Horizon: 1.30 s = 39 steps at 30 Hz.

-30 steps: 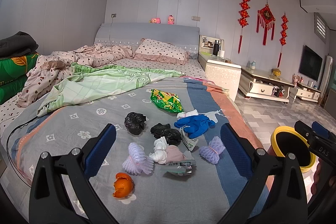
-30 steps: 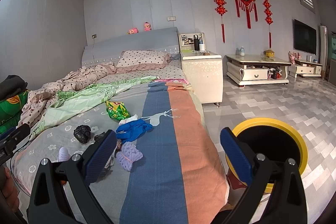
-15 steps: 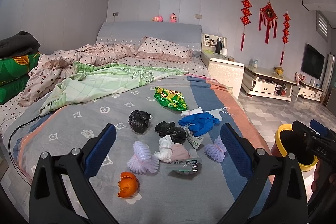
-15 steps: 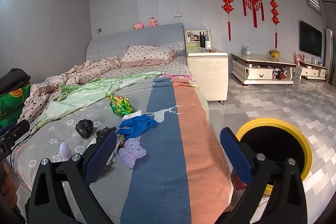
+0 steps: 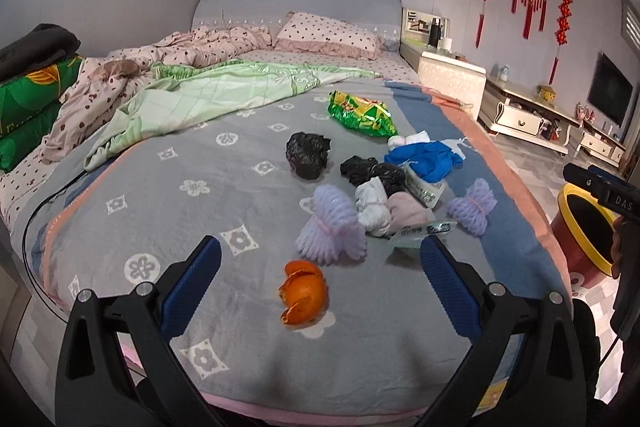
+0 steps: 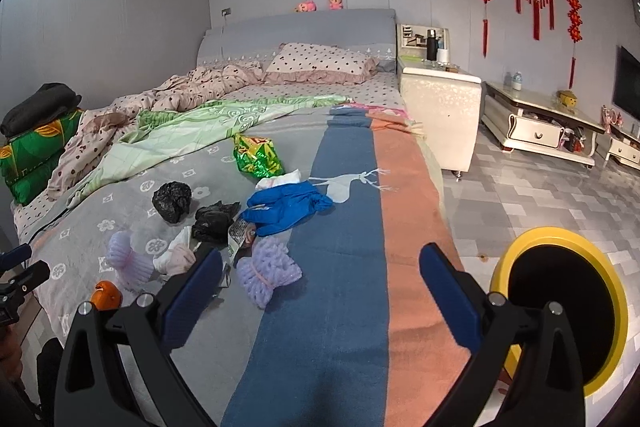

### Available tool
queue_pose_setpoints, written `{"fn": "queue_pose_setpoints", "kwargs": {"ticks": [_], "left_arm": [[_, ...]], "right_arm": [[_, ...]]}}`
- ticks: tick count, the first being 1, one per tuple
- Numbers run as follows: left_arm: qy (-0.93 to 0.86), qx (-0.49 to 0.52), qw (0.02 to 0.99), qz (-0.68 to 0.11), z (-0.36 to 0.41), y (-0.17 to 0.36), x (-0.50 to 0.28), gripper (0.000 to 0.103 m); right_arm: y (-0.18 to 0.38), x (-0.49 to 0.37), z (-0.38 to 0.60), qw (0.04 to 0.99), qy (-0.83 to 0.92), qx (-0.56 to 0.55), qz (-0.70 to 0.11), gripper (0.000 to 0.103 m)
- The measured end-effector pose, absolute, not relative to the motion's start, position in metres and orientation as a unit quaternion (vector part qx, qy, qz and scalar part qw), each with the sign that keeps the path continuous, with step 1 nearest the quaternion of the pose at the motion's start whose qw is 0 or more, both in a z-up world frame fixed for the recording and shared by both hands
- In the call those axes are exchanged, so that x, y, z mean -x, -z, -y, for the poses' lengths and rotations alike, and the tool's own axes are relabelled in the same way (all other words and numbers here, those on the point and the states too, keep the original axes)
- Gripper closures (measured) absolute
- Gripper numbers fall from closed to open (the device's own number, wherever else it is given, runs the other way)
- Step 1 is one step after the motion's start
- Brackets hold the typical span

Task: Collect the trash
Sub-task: 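Grasp the orange peel with the left gripper while the right gripper grasps the lavender scrubber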

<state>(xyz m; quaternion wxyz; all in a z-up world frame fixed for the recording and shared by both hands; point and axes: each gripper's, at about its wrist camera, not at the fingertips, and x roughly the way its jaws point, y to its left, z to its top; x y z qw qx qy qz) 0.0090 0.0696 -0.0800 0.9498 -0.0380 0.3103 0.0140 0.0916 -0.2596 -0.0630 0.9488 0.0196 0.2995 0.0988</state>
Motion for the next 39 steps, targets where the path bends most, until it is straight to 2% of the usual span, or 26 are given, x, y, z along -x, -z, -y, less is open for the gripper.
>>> {"fn": "queue_pose_setpoints", "kwargs": {"ticks": [9, 28, 29, 30, 31, 32, 34, 35, 36, 37, 39], "left_arm": [[-0.027, 0.042, 0.935, -0.351, -0.098, 0.116, -0.028, 0.007], [-0.004, 0.031, 0.918, -0.395, -0.086, 0.167, -0.097, 0.009], [-0.001, 0.031, 0.918, -0.395, -0.086, 0.169, -0.096, 0.010], [0.003, 0.031, 0.918, -0.396, -0.086, 0.171, -0.095, 0.016], [0.008, 0.029, 0.916, -0.400, -0.084, 0.175, -0.096, 0.026], [0.011, 0.029, 0.914, -0.403, -0.083, 0.177, -0.097, 0.032], [0.020, 0.032, 0.911, -0.411, -0.082, 0.183, -0.099, 0.052], [0.026, 0.031, 0.909, -0.415, -0.080, 0.186, -0.100, 0.057], [0.028, 0.029, 0.908, -0.418, -0.079, 0.188, -0.100, 0.067], [0.028, 0.027, 0.908, -0.416, -0.078, 0.190, -0.100, 0.068], [0.028, 0.023, 0.912, -0.410, -0.076, 0.190, -0.099, 0.070]], "right_arm": [[0.098, -0.124, 0.231, 0.929, -0.112, 0.018, -0.351, 0.008], [0.146, -0.192, 0.199, 0.900, -0.127, 0.022, -0.417, 0.008], [0.149, -0.194, 0.198, 0.898, -0.127, 0.023, -0.420, 0.011], [0.152, -0.197, 0.198, 0.896, -0.128, 0.021, -0.426, 0.017], [0.155, -0.198, 0.197, 0.893, -0.131, 0.016, -0.429, 0.019], [0.156, -0.199, 0.196, 0.892, -0.135, 0.013, -0.430, 0.022], [0.157, -0.198, 0.191, 0.894, -0.139, 0.016, -0.426, 0.029], [0.157, -0.198, 0.189, 0.894, -0.143, 0.017, -0.424, 0.036], [0.157, -0.197, 0.186, 0.893, -0.150, 0.018, -0.424, 0.041], [0.158, -0.197, 0.184, 0.892, -0.153, 0.020, -0.425, 0.049], [0.157, -0.196, 0.181, 0.893, -0.154, 0.022, -0.422, 0.056]]}}
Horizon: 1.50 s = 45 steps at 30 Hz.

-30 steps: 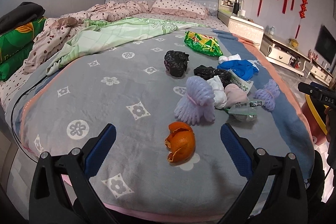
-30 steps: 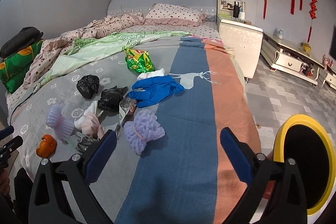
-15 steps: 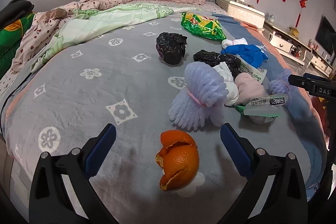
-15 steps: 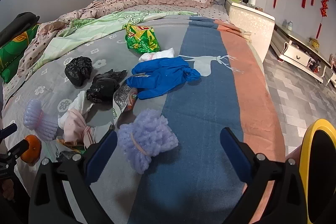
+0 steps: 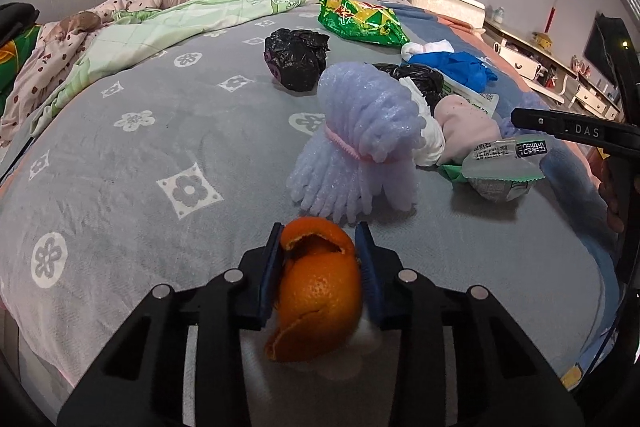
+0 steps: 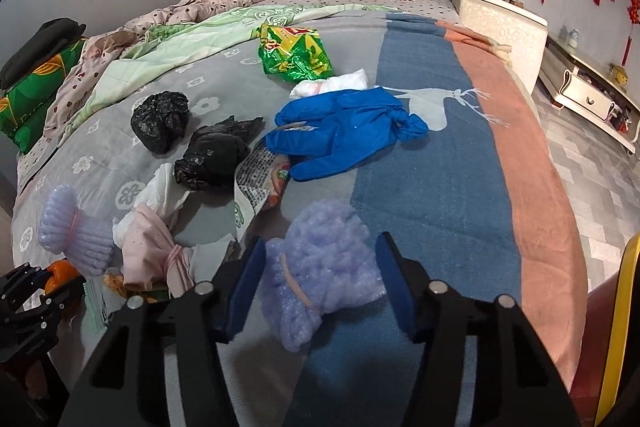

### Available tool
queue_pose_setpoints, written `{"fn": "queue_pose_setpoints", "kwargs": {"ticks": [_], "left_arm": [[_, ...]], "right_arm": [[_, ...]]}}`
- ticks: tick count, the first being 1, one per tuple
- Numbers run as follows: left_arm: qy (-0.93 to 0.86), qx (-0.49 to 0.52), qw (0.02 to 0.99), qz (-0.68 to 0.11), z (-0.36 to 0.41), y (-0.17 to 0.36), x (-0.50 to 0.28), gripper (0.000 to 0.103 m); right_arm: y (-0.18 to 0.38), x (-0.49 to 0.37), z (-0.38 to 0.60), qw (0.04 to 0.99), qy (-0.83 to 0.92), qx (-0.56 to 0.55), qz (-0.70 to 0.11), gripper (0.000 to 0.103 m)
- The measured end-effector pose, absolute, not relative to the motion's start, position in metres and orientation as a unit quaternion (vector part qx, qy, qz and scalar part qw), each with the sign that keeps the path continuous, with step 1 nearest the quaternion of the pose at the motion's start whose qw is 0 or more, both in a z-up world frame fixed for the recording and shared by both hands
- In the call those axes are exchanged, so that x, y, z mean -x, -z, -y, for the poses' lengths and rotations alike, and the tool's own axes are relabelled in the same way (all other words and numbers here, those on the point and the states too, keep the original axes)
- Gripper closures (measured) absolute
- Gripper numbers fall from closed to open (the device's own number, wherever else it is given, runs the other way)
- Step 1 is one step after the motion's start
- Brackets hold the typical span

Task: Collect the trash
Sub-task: 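Grasp the orange peel with the left gripper while the right gripper grasps the lavender scrubber, then carry the lavender scrubber in the right gripper over the yellow bin and release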

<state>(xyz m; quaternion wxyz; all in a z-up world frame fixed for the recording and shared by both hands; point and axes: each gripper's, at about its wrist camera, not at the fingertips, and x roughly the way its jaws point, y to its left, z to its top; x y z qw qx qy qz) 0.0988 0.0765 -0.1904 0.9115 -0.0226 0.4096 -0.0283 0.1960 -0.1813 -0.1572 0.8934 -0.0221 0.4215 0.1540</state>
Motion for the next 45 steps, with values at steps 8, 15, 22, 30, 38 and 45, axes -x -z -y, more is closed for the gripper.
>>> {"fn": "queue_pose_setpoints", "kwargs": {"ticks": [8, 15, 22, 30, 38, 45], "left_arm": [[0.029, 0.044, 0.916, -0.398, -0.083, 0.178, -0.089, 0.074], [0.036, 0.041, 0.930, -0.364, -0.077, 0.135, -0.071, 0.074], [0.052, 0.034, 0.943, -0.326, -0.054, 0.081, -0.069, 0.074], [0.089, 0.004, 0.960, -0.267, -0.003, 0.011, -0.075, 0.074], [0.165, -0.008, 0.959, -0.231, 0.075, -0.047, -0.094, 0.074], [0.238, -0.006, 0.941, -0.240, 0.161, -0.061, -0.119, 0.074]], "right_arm": [[0.139, -0.187, 0.191, 0.901, -0.162, -0.012, -0.403, 0.068], [0.086, -0.157, 0.214, 0.913, -0.187, -0.049, -0.360, 0.076], [0.035, -0.127, 0.238, 0.933, -0.181, -0.039, -0.309, 0.077], [-0.032, -0.094, 0.295, 0.953, -0.160, -0.051, -0.251, 0.077], [-0.084, -0.070, 0.374, 0.973, -0.090, -0.063, -0.203, 0.077], [-0.094, -0.061, 0.454, 0.974, -0.018, -0.091, -0.205, 0.077]]}}
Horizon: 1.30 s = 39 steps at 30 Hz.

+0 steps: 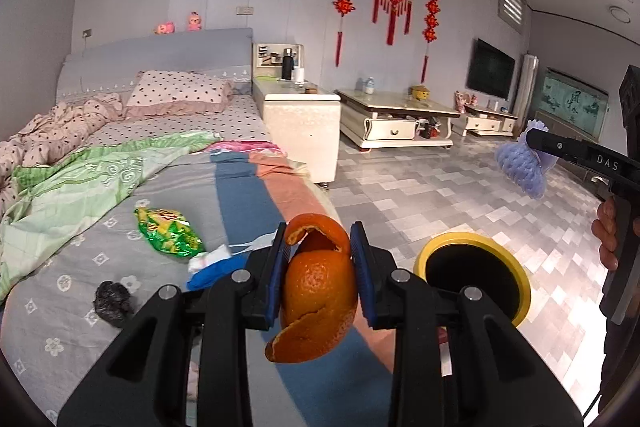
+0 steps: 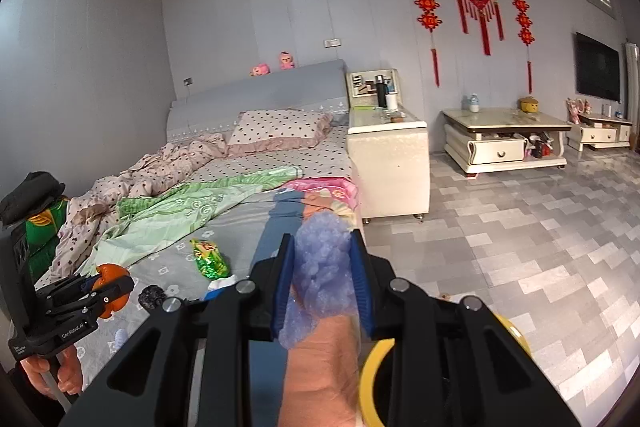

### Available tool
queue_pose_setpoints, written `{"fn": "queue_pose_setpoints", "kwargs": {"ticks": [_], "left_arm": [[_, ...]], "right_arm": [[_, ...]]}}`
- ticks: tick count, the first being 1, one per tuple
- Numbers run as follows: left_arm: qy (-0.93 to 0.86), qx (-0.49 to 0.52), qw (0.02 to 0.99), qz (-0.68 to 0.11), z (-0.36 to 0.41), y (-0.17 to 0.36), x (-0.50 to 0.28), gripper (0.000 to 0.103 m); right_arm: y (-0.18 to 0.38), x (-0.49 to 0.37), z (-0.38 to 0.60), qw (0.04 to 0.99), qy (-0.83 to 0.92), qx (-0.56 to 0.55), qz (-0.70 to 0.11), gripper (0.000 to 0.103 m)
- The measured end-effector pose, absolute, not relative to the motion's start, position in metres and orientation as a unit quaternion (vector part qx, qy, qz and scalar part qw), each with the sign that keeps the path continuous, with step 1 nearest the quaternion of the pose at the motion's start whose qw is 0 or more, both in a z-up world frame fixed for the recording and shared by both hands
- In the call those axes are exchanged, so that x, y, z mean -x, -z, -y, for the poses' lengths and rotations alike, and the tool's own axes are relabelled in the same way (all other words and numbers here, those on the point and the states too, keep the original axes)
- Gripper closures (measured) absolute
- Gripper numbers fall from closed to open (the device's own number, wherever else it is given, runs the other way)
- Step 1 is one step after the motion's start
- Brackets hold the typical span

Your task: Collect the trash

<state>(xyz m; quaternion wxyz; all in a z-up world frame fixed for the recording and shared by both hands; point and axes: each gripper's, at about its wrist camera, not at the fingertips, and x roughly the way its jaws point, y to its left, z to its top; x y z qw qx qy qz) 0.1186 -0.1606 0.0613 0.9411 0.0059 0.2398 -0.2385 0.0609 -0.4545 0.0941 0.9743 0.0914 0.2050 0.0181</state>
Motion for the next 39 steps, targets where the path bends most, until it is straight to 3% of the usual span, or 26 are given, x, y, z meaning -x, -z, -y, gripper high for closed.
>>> {"fn": "queue_pose_setpoints", "kwargs": {"ticks": [16, 27, 29, 31, 35, 38, 39], "left_arm": [[0.370, -0.039, 0.879, -0.299, 0.378, -0.015, -0.165, 0.074], [0.391, -0.054, 0.850, -0.348, 0.436, 0.045, -0.167, 0.071], [0.393, -0.055, 0.848, -0.351, 0.442, 0.052, -0.167, 0.068], [0.394, -0.053, 0.847, -0.352, 0.444, 0.055, -0.167, 0.056], [0.393, -0.052, 0.851, -0.344, 0.442, 0.053, -0.166, 0.044], [0.389, -0.050, 0.854, -0.341, 0.434, 0.050, -0.165, 0.032], [0.386, -0.050, 0.857, -0.339, 0.431, 0.048, -0.164, 0.029]], "right_arm": [[-0.028, -0.061, 0.573, 0.952, 0.094, -0.141, -0.254, 0.077], [0.044, -0.081, 0.608, 0.926, 0.131, -0.172, -0.309, 0.075], [0.052, -0.082, 0.609, 0.923, 0.135, -0.175, -0.315, 0.074], [0.057, -0.082, 0.611, 0.922, 0.139, -0.176, -0.317, 0.074], [0.060, -0.078, 0.611, 0.921, 0.153, -0.171, -0.316, 0.068], [0.059, -0.075, 0.614, 0.920, 0.158, -0.176, -0.314, 0.048], [0.059, -0.073, 0.614, 0.919, 0.160, -0.176, -0.314, 0.046]]}}
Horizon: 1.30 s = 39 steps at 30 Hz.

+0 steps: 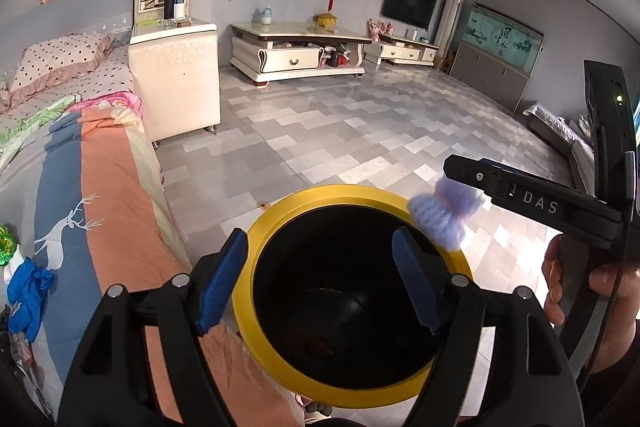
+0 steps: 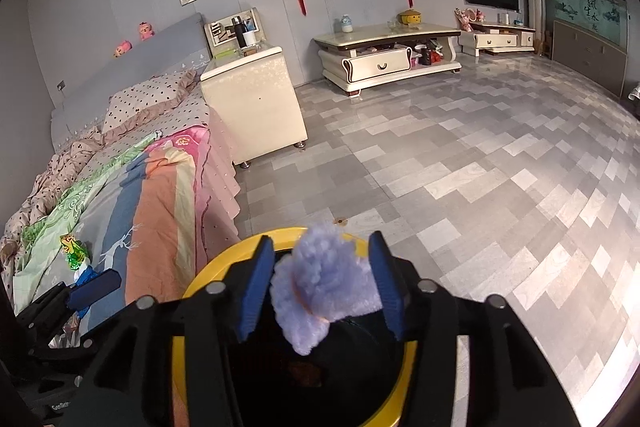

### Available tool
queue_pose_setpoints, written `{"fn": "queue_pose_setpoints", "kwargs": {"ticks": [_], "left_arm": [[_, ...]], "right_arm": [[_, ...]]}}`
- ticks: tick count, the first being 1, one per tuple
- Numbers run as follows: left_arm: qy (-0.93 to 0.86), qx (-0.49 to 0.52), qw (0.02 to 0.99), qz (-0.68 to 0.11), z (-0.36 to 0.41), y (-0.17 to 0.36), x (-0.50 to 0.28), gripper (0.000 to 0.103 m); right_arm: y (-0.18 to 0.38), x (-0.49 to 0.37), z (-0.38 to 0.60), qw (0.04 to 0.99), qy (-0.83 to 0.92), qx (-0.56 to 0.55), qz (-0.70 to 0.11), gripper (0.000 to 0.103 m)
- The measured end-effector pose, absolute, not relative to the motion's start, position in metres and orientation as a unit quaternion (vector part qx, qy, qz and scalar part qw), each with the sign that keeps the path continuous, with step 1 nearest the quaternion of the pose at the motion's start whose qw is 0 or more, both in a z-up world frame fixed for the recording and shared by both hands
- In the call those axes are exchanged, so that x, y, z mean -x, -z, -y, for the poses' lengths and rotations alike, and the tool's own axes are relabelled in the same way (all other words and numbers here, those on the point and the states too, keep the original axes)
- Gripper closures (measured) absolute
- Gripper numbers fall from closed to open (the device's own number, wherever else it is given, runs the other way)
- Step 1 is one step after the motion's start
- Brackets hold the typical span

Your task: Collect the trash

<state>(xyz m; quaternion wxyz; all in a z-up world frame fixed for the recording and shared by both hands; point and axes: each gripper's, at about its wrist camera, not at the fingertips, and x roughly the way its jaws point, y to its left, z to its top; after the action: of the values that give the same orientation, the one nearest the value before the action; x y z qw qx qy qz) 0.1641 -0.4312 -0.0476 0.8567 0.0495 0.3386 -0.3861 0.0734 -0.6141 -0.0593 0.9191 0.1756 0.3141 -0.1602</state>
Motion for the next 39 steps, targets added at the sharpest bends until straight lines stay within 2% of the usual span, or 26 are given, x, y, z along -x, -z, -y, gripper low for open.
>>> {"fn": "queue_pose_setpoints", "kwargs": {"ticks": [4, 10, 27, 39], "left_arm": [[0.364, -0.055, 0.872, -0.323, 0.409, 0.041, -0.162, 0.019], [0.318, -0.056, 0.897, -0.303, 0.355, 0.030, -0.157, 0.011], [0.182, -0.044, 0.948, -0.256, 0.159, -0.014, -0.154, 0.009], [0.063, -0.028, 0.959, -0.275, 0.008, 0.005, -0.134, 0.009]], "right_arm": [[0.059, -0.069, 0.610, 0.919, 0.170, -0.170, -0.313, 0.045], [0.056, -0.064, 0.587, 0.926, 0.146, -0.172, -0.302, 0.037], [-0.001, -0.082, 0.448, 0.960, 0.017, -0.098, -0.260, 0.031], [-0.007, -0.096, 0.323, 0.959, -0.118, -0.043, -0.254, 0.030]]}}
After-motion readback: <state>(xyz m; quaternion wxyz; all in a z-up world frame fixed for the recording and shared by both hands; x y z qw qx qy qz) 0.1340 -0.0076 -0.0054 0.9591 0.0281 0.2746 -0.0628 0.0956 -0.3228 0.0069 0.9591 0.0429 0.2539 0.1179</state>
